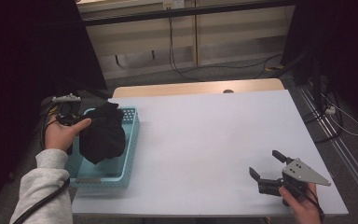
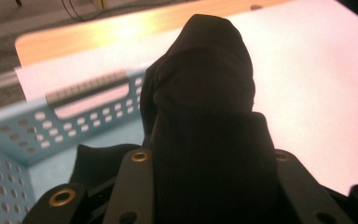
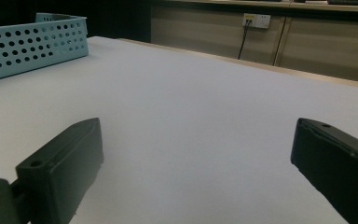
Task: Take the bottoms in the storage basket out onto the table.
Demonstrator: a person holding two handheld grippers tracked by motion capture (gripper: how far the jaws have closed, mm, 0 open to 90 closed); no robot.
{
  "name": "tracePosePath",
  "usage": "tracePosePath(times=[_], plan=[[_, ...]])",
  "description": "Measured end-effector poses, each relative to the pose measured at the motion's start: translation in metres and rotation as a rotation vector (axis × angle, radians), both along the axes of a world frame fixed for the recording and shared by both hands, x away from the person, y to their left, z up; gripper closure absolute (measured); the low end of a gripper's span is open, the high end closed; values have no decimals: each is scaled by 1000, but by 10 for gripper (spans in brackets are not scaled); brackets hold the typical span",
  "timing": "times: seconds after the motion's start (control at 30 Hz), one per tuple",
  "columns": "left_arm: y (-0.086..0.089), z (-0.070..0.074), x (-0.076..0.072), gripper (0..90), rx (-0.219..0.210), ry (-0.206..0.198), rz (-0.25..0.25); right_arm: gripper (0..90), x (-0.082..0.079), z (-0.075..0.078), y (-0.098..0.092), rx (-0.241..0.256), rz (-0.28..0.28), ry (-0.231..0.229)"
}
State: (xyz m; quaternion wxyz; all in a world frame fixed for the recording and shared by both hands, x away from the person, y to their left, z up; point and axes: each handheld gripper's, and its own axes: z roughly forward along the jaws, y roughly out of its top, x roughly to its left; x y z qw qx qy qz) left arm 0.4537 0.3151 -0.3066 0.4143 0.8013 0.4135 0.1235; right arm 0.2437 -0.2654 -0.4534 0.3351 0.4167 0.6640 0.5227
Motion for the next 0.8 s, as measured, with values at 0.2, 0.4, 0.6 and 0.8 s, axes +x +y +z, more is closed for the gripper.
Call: tracePosePath(times=[0.2, 0.4, 0.6, 0.8], plan=[[-22, 23, -1, 682, -43, -62, -38, 17, 1, 0, 0, -1, 1, -1], [-36, 41, 0, 682, -85, -82, -50, 17, 0, 0, 0, -1, -1, -2], [-54, 65, -1, 682, -140, -108, -49, 17, 1, 0, -1, 4, -4, 0], [-84, 88, -1, 682, -174, -148, -101, 17, 2, 0, 0, 6, -2, 0]])
